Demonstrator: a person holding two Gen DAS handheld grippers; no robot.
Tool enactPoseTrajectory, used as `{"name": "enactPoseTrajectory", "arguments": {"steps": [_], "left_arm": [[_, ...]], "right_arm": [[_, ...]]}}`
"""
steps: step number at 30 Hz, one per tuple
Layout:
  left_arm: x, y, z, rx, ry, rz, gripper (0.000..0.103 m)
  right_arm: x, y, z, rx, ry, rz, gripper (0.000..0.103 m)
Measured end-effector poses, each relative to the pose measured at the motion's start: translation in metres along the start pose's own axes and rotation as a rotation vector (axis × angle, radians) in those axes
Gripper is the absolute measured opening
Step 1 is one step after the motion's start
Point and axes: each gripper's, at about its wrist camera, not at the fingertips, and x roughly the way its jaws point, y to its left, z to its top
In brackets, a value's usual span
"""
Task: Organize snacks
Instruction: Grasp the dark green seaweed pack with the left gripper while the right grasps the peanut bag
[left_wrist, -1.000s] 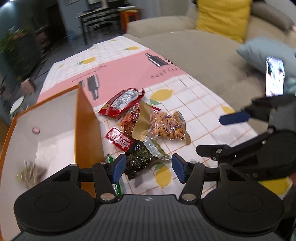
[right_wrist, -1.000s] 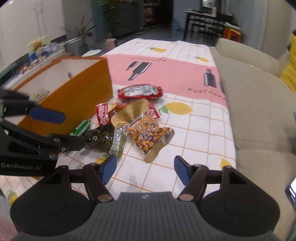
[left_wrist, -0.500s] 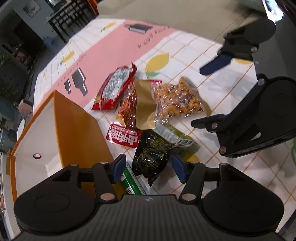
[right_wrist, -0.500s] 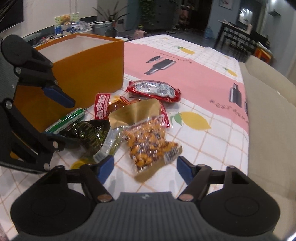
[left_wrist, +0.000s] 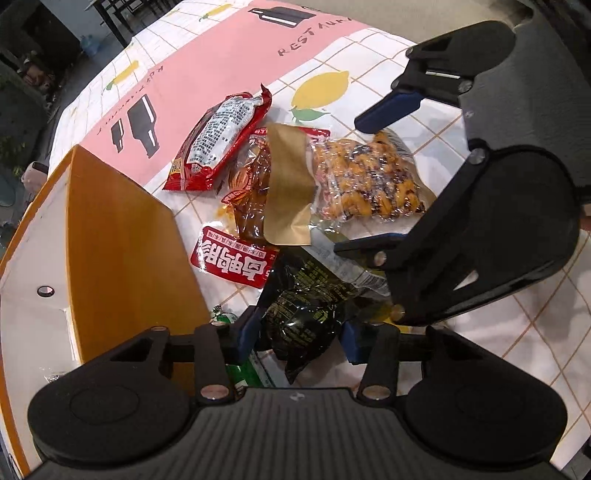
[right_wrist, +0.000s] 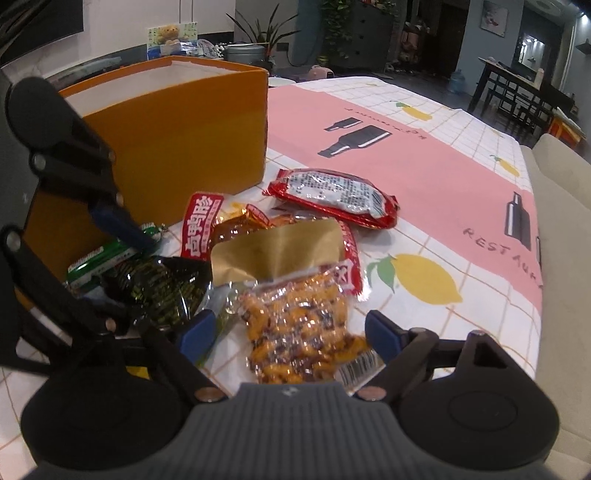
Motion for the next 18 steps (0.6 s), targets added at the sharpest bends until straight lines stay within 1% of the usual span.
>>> {"name": "enactPoseTrajectory", "arguments": {"steps": [2,7,12,14,18], "left_arm": [[0.0,0.0,-0.001,-0.01,-0.007,-0.01,0.05],[-0.001,0.001,-0.004,-0.048,-0.028,-0.009,0.049],[-0.005,-0.007,-0.008,-0.045,-0.031,-0.011,0.049],[-0.007,-0.007,-0.009,-0.069,-0.025,-0.014,0.049],[-0.01,-0.005,-0.013,-0.149,-0.018,-0.024,0.049]], "right_arm": [[0.005,-0.001,0.001,0.015,0.012,0.017,0.083],[0.005,-0.002,0.0,0.061,0.012,0.031,0.077],[-0.001,0.001,-0.006,0.083,0.032,0.024,0.075],[-0.006,0.002,-0.009,0.092,0.045,0.013,0.075],[-0.017,0.003,-0.018,0.118,0.086,-0.022,0.075]]}}
